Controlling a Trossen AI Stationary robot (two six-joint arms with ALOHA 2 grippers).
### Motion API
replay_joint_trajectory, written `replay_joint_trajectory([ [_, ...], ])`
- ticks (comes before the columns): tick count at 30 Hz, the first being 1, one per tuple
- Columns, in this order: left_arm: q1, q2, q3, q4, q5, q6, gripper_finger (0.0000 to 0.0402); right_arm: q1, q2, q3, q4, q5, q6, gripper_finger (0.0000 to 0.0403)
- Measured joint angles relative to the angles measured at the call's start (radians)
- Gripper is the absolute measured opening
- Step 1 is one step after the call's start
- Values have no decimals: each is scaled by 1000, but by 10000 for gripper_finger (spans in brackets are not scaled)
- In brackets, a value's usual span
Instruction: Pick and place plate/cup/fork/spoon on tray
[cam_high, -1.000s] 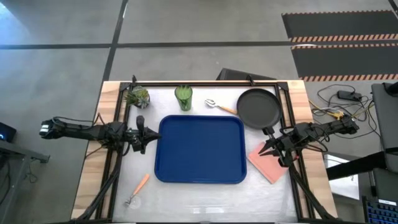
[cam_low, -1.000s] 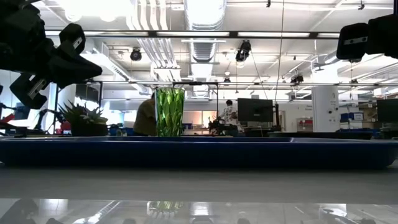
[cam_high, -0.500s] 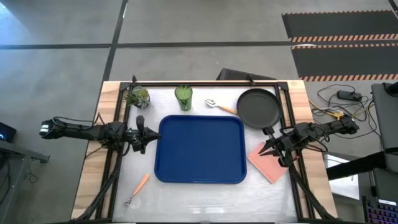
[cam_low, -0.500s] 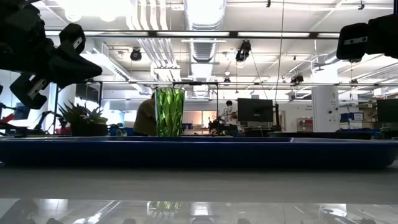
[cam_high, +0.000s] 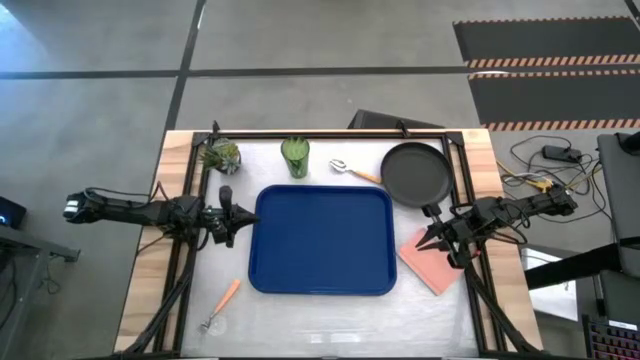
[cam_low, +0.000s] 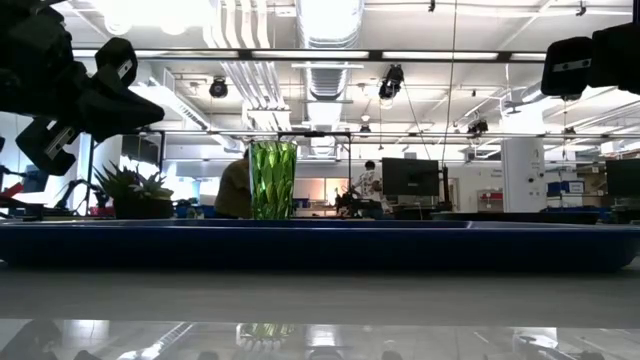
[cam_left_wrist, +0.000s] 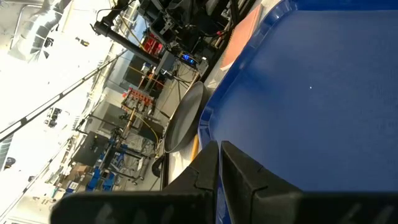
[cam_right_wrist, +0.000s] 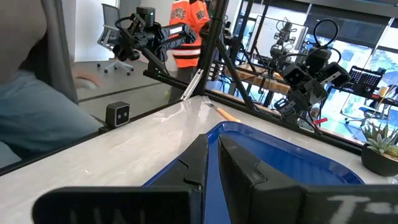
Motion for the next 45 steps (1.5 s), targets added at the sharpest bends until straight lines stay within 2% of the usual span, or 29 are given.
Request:
replay_joint_trajectory([
  [26,0,0,0,23,-28,-15,0,0,0,0,0,0,-11,27],
  [31,-1,-1,0,88,-27,-197,0,-1,0,0,96,2,188,27],
  [33,-1,-1,0,100,-27,-221,0,-1,0,0,152,24,242,27],
  [39,0,-1,0,112,-26,-262,0,-1,0,1,245,134,263,27],
  [45,0,0,0,112,-26,-262,0,-1,0,1,240,139,263,27],
])
